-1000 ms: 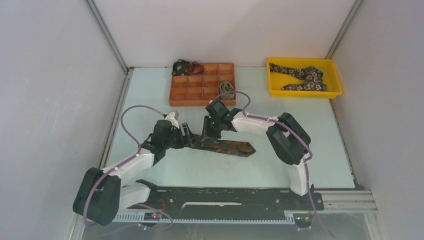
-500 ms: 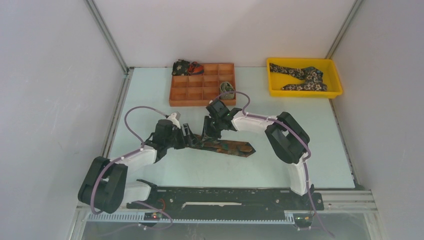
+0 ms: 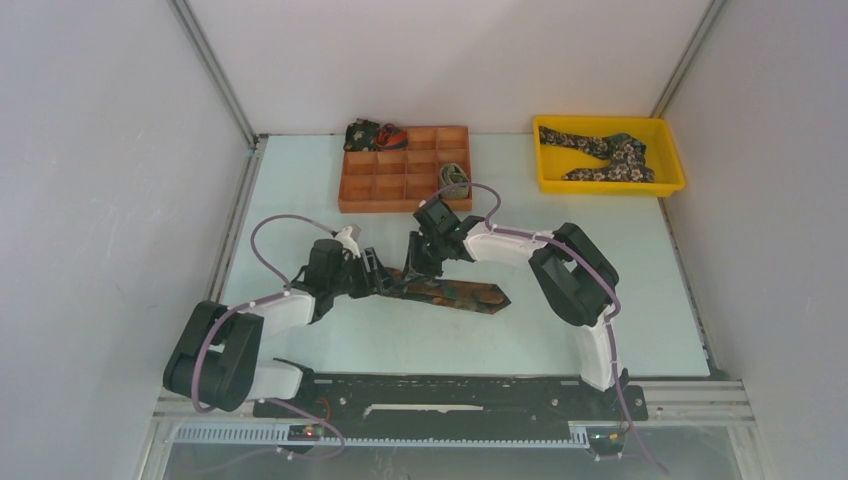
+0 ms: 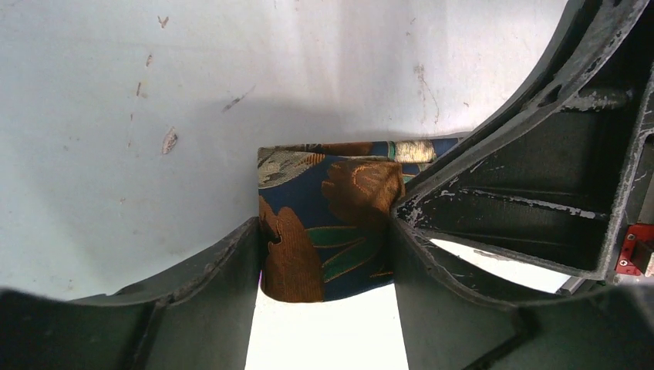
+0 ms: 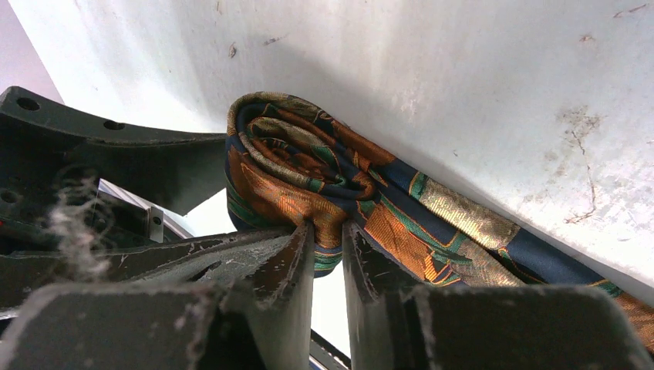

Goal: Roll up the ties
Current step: Roll the tie at the center of the board.

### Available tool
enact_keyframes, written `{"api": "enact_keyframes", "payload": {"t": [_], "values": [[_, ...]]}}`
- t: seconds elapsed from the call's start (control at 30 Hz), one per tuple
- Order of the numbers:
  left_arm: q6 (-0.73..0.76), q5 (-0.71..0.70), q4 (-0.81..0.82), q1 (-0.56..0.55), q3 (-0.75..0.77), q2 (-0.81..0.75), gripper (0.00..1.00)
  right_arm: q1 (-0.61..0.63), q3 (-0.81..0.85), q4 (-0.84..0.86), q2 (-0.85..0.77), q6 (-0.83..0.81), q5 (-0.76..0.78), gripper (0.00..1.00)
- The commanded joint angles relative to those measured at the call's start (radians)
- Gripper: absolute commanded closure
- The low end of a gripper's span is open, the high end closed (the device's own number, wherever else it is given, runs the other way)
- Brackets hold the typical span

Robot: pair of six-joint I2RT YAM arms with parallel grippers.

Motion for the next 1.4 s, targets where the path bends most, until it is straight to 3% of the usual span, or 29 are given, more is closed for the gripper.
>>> {"api": "enact_keyframes", "payload": {"t": [0.0,0.13,0.37,0.57,1.0,1.37], "values": [[-0.008,0.045,0.051,0.012,-0.014,0.022,0.35,-0.003,-0.043,-0.012,0.048,-0.028,0.085,0.79],[-0.006,0.061,0.057,0.012,-0.009,0.035,0.39,-0.001,-0.058,-0.005,0.047,-0.025,0.087,0.80],[0.004,0.068,0.045,0.012,-0.001,0.040,0.66,0.001,-0.061,0.003,0.029,-0.023,0.086,0.80],[0.014,0.037,0.005,0.001,0.008,0.022,0.75,-0.015,-0.062,0.002,-0.030,-0.032,0.085,0.74],[0.048,-0.171,-0.187,-0.103,0.081,-0.047,0.81,-0.069,-0.074,-0.101,-0.233,-0.108,0.167,0.62],[0.044,-0.458,-0.354,-0.195,0.145,-0.102,0.82,-0.110,-0.210,-0.071,-0.385,-0.120,0.198,0.52]]}}
